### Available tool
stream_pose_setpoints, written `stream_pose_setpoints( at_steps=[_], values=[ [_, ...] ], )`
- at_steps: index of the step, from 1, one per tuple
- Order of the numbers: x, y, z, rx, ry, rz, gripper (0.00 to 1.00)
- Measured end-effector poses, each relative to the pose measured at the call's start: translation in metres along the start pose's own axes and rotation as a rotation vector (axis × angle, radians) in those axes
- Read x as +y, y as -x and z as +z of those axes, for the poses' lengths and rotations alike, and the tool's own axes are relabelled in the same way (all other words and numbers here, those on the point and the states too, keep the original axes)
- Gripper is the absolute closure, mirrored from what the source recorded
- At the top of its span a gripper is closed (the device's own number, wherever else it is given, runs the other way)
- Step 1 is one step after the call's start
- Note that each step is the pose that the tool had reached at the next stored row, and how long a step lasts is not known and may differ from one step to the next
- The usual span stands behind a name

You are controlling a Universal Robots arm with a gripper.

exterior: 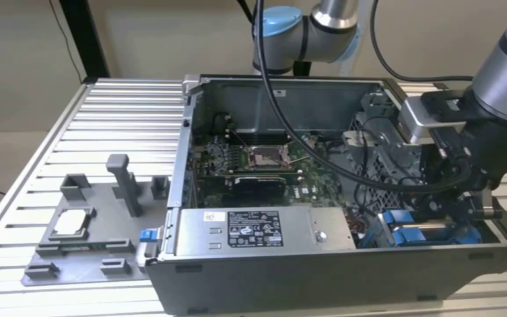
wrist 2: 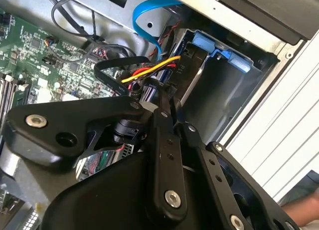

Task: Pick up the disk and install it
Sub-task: 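Insert the second disk wire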

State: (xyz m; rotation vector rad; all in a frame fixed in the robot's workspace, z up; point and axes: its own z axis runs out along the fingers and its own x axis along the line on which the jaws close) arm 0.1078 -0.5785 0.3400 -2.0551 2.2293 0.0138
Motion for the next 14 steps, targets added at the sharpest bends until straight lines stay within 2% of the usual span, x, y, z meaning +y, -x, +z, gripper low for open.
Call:
stream_pose_setpoints(
  at_steps=[9, 14],
  values=[
    [0.0, 0.0001, -0.0003, -0.0006, 0.0004, -0.004, 1.0],
    [0.0, 0.0001, -0.0005, -0.0017, 0.002, -0.022, 1.0]
  ],
)
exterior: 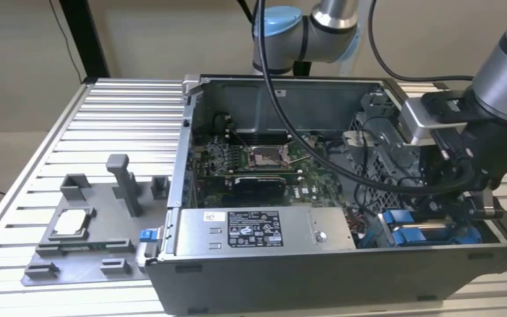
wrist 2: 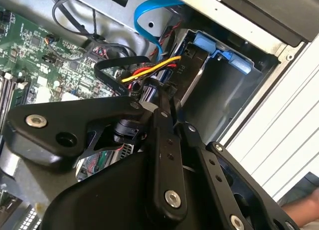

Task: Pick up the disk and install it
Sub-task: 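Insert the second disk wire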

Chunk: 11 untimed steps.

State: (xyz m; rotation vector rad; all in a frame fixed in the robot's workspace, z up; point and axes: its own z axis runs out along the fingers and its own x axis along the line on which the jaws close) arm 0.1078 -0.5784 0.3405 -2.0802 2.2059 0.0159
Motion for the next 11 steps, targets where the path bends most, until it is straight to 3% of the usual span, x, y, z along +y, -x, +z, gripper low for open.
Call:
stream_pose_setpoints(
  at_steps=[11],
  values=[
    [0.0, -0.0004, 0.0008, 0.0006, 0.0, -0.004, 1.0]
  ],
)
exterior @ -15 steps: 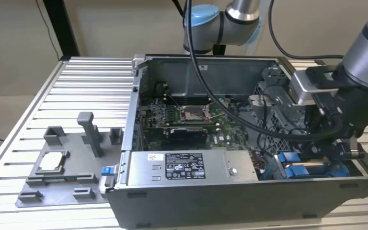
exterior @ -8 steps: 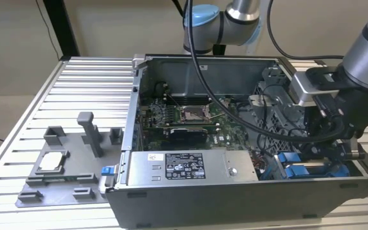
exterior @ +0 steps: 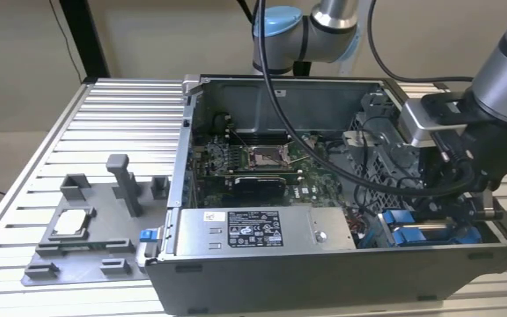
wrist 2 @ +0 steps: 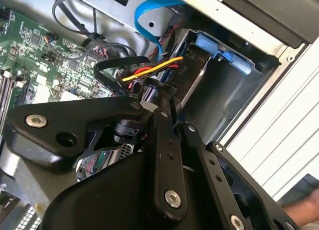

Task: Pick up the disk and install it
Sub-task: 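Insert the second disk wire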

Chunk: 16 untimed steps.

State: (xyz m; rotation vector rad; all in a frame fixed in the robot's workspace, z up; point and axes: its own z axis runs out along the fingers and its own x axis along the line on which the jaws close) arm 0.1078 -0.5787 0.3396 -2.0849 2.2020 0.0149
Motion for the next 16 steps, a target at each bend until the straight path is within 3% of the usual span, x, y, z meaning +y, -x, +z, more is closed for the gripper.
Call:
stream_pose_setpoints(
  at_steps=[8, 15, 16],
  values=[
    [0.0003, -0.0004, 0.005, 0.006, -0.0003, -0.001, 1.0],
    [0.0004, -0.0004, 0.0057, 0.0045, -0.0001, -0.001, 1.0],
    [0.0004, -0.0005, 0.0059, 0.0044, -0.0002, -0.001, 0.0]
  ],
)
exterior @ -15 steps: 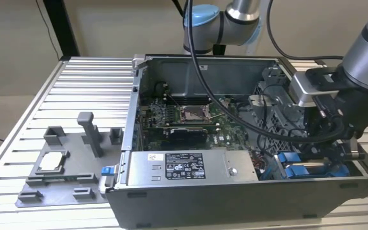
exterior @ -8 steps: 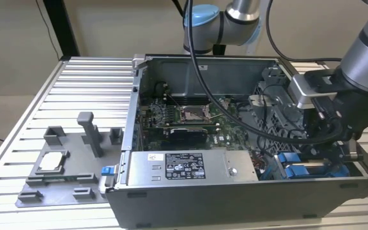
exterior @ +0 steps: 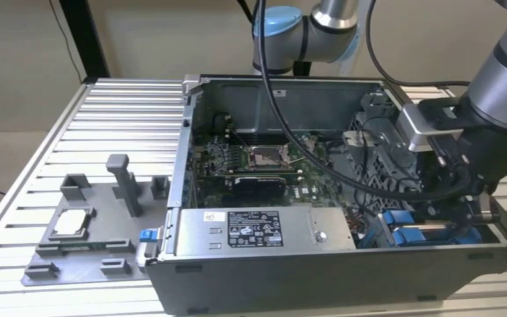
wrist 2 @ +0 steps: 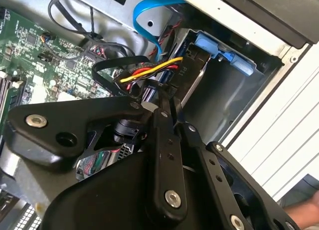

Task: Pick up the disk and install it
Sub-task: 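Insert the second disk wire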

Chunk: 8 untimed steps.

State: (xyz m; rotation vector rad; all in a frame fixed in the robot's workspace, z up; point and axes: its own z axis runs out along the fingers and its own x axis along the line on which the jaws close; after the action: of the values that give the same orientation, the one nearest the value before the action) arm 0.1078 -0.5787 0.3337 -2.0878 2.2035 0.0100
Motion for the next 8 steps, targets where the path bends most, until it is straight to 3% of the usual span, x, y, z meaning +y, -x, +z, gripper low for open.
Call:
stream_pose_setpoints(
  at_steps=[3, 8],
  values=[
    [-0.0003, 0.0003, -0.0042, -0.0003, -0.0001, 0.003, 0.0],
    [-0.0017, 0.0021, -0.0259, -0.0002, 0.0, 0.005, 0.0]
  ],
)
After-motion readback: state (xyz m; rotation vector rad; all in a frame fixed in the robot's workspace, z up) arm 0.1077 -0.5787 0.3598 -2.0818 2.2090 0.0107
